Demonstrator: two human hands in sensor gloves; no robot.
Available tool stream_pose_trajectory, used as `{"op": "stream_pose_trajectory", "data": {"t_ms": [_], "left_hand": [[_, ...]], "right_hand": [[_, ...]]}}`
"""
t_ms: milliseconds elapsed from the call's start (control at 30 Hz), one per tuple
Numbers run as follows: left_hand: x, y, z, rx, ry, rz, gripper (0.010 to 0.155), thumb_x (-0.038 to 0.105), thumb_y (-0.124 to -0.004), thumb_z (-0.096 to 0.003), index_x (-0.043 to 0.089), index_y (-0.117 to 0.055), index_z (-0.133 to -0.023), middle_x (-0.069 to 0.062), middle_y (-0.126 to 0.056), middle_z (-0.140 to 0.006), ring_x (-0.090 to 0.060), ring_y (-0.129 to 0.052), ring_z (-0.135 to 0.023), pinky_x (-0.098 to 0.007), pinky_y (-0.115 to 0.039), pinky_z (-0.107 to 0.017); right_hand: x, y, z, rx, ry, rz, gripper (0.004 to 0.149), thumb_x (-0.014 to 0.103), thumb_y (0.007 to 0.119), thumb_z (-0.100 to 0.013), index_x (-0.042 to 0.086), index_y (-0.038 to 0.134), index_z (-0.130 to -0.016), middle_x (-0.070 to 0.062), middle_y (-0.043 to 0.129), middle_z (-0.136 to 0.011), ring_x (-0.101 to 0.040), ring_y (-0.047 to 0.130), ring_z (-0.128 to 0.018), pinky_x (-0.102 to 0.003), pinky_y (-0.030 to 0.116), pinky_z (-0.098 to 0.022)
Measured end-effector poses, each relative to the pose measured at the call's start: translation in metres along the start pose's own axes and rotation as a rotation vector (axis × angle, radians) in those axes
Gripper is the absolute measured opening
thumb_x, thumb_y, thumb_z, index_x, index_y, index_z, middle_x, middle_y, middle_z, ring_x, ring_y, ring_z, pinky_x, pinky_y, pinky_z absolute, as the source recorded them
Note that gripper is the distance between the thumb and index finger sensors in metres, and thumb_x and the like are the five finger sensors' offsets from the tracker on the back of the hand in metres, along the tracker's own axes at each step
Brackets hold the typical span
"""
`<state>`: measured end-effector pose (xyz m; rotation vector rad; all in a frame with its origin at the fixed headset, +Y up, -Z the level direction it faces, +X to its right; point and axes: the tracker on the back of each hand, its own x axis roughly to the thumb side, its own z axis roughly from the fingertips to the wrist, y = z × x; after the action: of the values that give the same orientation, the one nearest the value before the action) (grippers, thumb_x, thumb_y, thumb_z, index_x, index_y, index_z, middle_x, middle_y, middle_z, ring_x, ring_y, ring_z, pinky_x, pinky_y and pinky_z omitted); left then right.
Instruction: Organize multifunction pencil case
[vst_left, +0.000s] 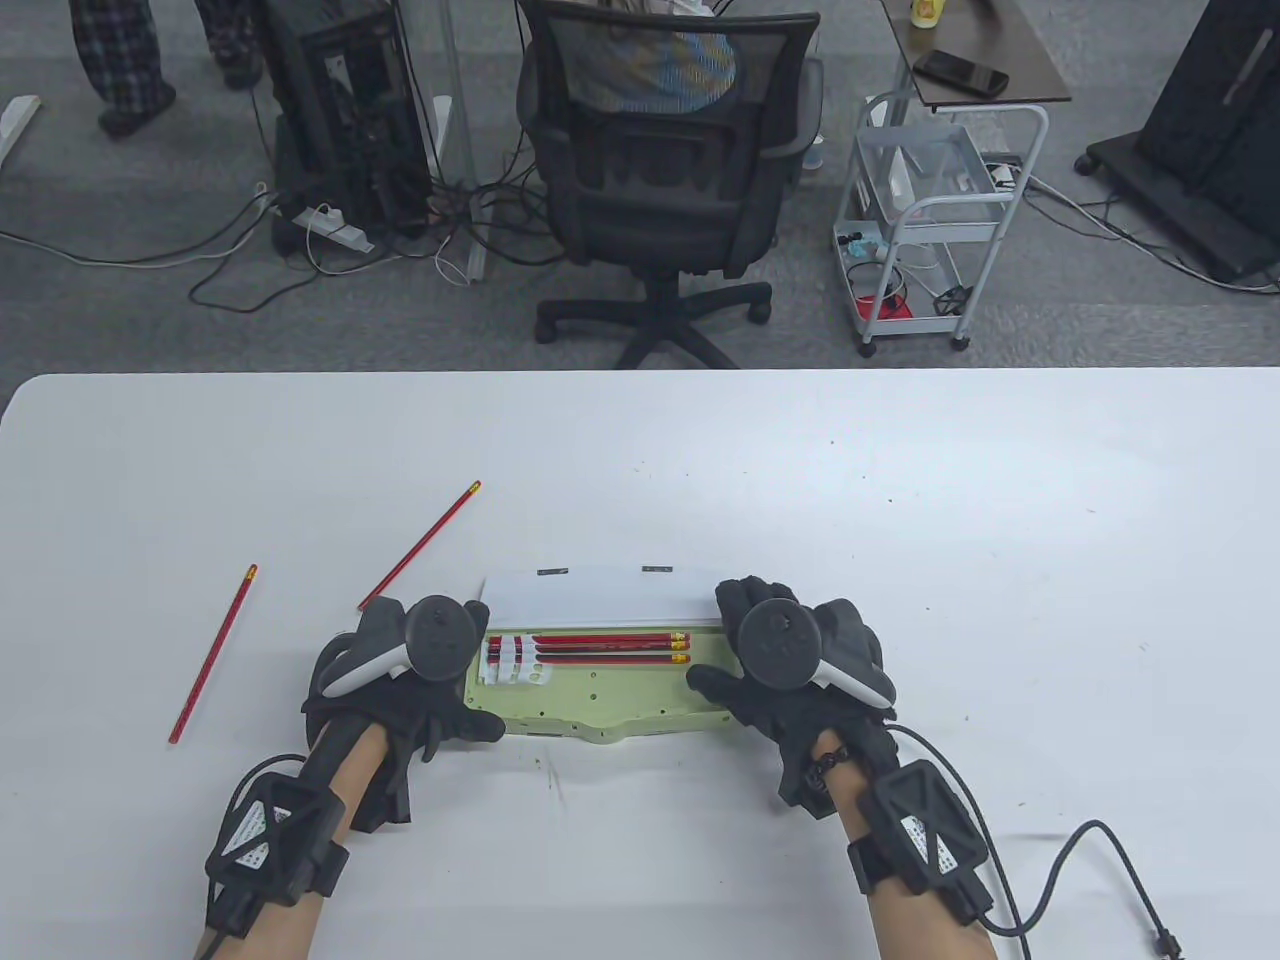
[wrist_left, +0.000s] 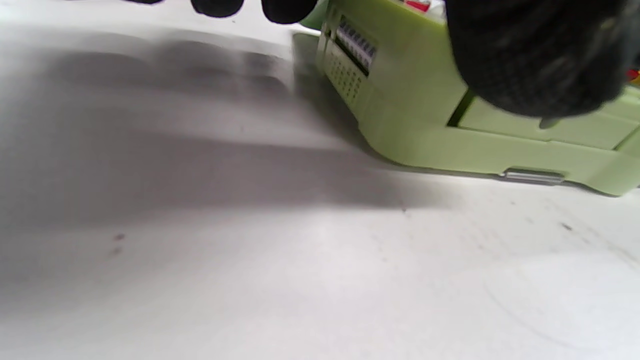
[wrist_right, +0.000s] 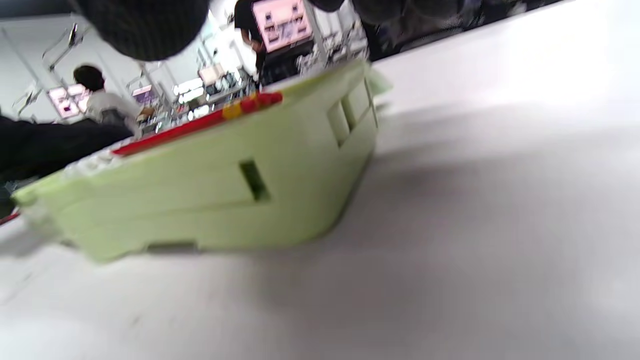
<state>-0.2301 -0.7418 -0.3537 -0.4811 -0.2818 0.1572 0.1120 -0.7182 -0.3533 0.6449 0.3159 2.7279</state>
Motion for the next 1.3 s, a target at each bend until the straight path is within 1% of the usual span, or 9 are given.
{"op": "stream_pose_trajectory", "data": {"t_ms": [33,200,533,633,700,833,933,1100,1300], "left_hand": [[0.000,0.000,0.000,0.000,0.001,-0.001,0.115,0.061,-0.084,-0.0287,0.018,-0.018,-0.113,-0.016,-0.035,-0.124,-0.051,-0.040,-0.112,-0.074,-0.044,-0.072],[-0.001,0.000,0.000,0.003,-0.001,0.000,0.116,0.062,-0.084,-0.0286,0.018,-0.018,-0.113,-0.016,-0.034,-0.124,-0.051,-0.040,-0.111,-0.074,-0.044,-0.072],[0.000,0.003,0.004,-0.007,-0.013,-0.006,0.114,0.060,-0.083,-0.0313,0.016,-0.016,-0.113,-0.019,-0.029,-0.123,-0.052,-0.035,-0.112,-0.074,-0.041,-0.072],[-0.003,0.016,0.017,0.053,-0.012,0.013,0.112,0.058,-0.083,-0.0329,0.015,-0.018,-0.113,-0.020,-0.030,-0.123,-0.052,-0.035,-0.111,-0.074,-0.042,-0.072],[-0.012,0.030,0.029,0.131,0.025,0.022,0.108,0.056,-0.084,-0.0349,0.015,-0.022,-0.114,-0.020,-0.033,-0.123,-0.052,-0.039,-0.111,-0.073,-0.044,-0.072],[-0.047,0.059,0.057,0.346,0.218,0.023,0.093,0.049,-0.085,-0.0384,0.014,-0.042,-0.113,-0.020,-0.054,-0.118,-0.051,-0.059,-0.105,-0.068,-0.057,-0.070],[-0.073,0.068,0.070,0.417,0.373,-0.014,0.080,0.044,-0.086,-0.0411,0.015,-0.054,-0.109,-0.018,-0.069,-0.111,-0.047,-0.074,-0.097,-0.064,-0.066,-0.066],[-0.121,0.062,0.079,0.389,0.650,-0.045,0.068,0.039,-0.085,-0.0437,0.016,-0.064,-0.104,-0.015,-0.081,-0.103,-0.042,-0.085,-0.088,-0.060,-0.074,-0.060],[-0.153,0.040,0.083,0.304,0.840,-0.064,0.062,0.037,-0.086,-0.0447,0.018,-0.070,-0.101,-0.013,-0.087,-0.097,-0.038,-0.090,-0.082,-0.058,-0.077,-0.057]], "right_hand": [[0.000,0.003,-0.001,0.042,-0.002,0.012,0.099,0.056,0.063,-0.049,-0.008,0.023,-0.113,-0.041,0.025,-0.111,-0.067,0.034,-0.100,-0.075,0.040,-0.070],[0.001,0.014,-0.003,0.128,0.003,0.056,0.103,0.058,0.064,-0.048,-0.009,0.017,-0.112,-0.042,0.017,-0.110,-0.067,0.032,-0.100,-0.075,0.038,-0.070],[0.002,0.018,-0.006,0.142,0.023,0.062,0.102,0.056,0.065,-0.049,-0.008,0.017,-0.111,-0.043,0.020,-0.110,-0.067,0.033,-0.100,-0.074,0.039,-0.070],[0.003,0.018,-0.005,0.140,0.026,0.065,0.102,0.056,0.065,-0.048,-0.008,0.018,-0.111,-0.043,0.020,-0.110,-0.067,0.033,-0.100,-0.074,0.039,-0.070],[0.002,0.018,-0.005,0.140,0.026,0.067,0.102,0.056,0.065,-0.048,-0.009,0.018,-0.111,-0.043,0.019,-0.110,-0.067,0.033,-0.100,-0.074,0.039,-0.070],[0.003,0.017,-0.005,0.140,0.026,0.073,0.102,0.056,0.065,-0.048,-0.009,0.018,-0.111,-0.043,0.020,-0.110,-0.067,0.033,-0.100,-0.074,0.039,-0.070],[0.003,0.017,-0.006,0.146,0.027,0.081,0.102,0.056,0.065,-0.048,-0.009,0.018,-0.111,-0.043,0.021,-0.109,-0.067,0.033,-0.100,-0.074,0.039,-0.070],[0.004,0.017,-0.006,0.147,0.030,0.090,0.102,0.056,0.065,-0.048,-0.009,0.018,-0.111,-0.043,0.020,-0.110,-0.067,0.033,-0.100,-0.074,0.039,-0.070],[0.005,0.017,-0.006,0.151,0.029,0.093,0.102,0.056,0.065,-0.048,-0.009,0.018,-0.111,-0.043,0.019,-0.110,-0.067,0.033,-0.099,-0.074,0.039,-0.070]]}}
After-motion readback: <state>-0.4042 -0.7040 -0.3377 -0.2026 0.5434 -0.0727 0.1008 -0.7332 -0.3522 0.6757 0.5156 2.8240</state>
